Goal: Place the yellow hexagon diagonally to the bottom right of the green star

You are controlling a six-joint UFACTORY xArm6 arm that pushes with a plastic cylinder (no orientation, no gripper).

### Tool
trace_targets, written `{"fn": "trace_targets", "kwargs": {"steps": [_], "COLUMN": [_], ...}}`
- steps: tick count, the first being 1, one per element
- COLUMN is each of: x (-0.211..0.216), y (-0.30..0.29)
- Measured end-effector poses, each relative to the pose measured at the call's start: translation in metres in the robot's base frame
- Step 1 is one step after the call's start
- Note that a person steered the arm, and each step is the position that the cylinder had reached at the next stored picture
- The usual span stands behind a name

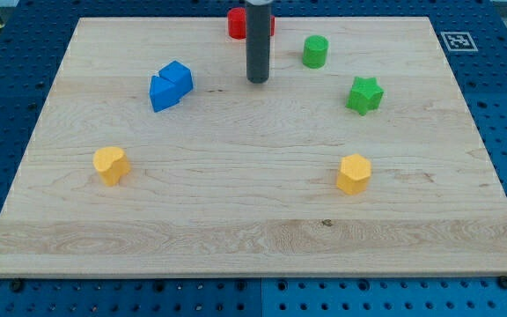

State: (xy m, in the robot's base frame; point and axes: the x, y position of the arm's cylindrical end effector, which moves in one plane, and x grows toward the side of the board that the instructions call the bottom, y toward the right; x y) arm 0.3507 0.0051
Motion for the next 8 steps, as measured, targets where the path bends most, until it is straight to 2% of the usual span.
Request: {"fn": "trace_targets", "kwargs": {"steps": [3,4,6,8], "x": [0.135,0.162,0.164,0.202], "y": [0.037,0.067,0.132,0.185]}}
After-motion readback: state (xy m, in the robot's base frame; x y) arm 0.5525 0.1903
